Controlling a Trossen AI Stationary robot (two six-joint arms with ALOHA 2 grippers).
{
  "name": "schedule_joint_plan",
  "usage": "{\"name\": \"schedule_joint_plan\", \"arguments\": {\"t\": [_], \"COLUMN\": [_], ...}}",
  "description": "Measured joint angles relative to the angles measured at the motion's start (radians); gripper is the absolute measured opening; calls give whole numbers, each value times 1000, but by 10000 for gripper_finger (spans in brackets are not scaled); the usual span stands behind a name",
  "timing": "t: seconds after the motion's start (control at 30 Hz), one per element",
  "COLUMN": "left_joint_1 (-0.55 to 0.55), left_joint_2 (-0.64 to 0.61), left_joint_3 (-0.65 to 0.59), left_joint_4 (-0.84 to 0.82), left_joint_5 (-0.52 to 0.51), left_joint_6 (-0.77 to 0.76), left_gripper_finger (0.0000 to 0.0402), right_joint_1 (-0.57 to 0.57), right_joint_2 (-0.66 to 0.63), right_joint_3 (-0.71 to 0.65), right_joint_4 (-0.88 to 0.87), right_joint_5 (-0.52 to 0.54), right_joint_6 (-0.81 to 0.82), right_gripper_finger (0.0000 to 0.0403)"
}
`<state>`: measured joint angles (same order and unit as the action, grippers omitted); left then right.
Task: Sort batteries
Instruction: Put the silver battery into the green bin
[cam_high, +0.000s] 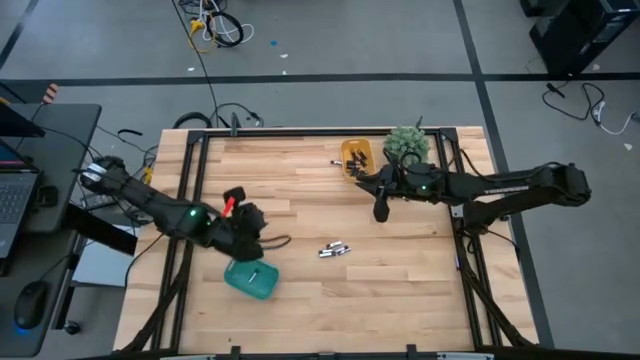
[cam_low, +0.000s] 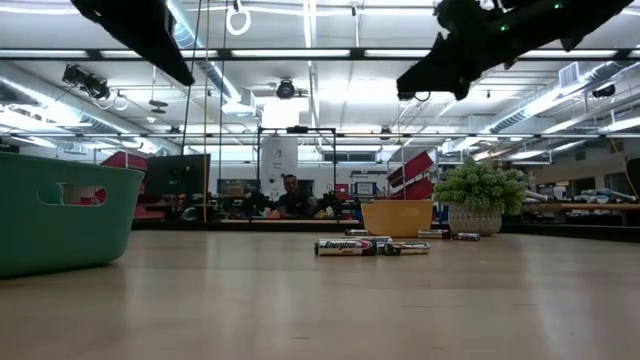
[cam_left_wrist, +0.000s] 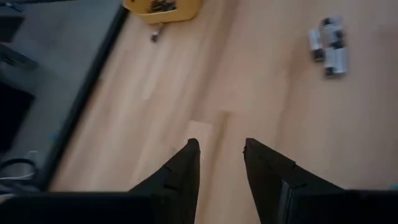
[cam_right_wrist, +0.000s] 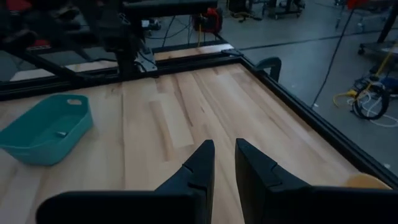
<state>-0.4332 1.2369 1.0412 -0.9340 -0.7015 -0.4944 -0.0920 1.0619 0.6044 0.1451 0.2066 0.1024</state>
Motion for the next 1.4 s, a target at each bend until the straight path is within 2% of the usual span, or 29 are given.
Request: {"name": "schedule_joint_plan", "arguments": {"t": [0.17,0.23,0.37,0.47,0.67,0.73,0.83,0.93,1.03,1.2,1.4], "left_joint_1": [103,142,205,242,311,327,344,352,361,385,412], "left_joint_2": [0,0,0,0,0,0,1,1,1,1,1], "left_joint_3": [0,0,-7,-42,-133,-158,-181,-200,-216,-245,-247], "left_joint_4": [3,8,38,113,296,359,441,530,584,660,689], "left_joint_5": [-1,-1,5,45,114,124,157,169,169,167,167], "left_joint_6": [146,193,269,342,444,474,520,560,593,629,648], "left_gripper_finger": [124,124,124,124,124,124,124,124,124,124,124], "right_joint_1": [11,4,-4,-9,-17,-7,18,50,83,126,162], "right_joint_2": [-40,-40,-29,-20,41,73,126,174,223,326,461], "right_joint_3": [0,0,0,2,103,132,158,162,162,162,162], "right_joint_4": [-129,-174,-238,-256,-427,-446,-417,-398,-377,-266,-146], "right_joint_5": [161,186,188,189,185,136,39,2,0,-1,-2], "right_joint_6": [81,134,186,187,206,171,76,-39,-102,-112,-163], "right_gripper_finger": [51,51,51,51,51,51,51,51,51,51,67]}}
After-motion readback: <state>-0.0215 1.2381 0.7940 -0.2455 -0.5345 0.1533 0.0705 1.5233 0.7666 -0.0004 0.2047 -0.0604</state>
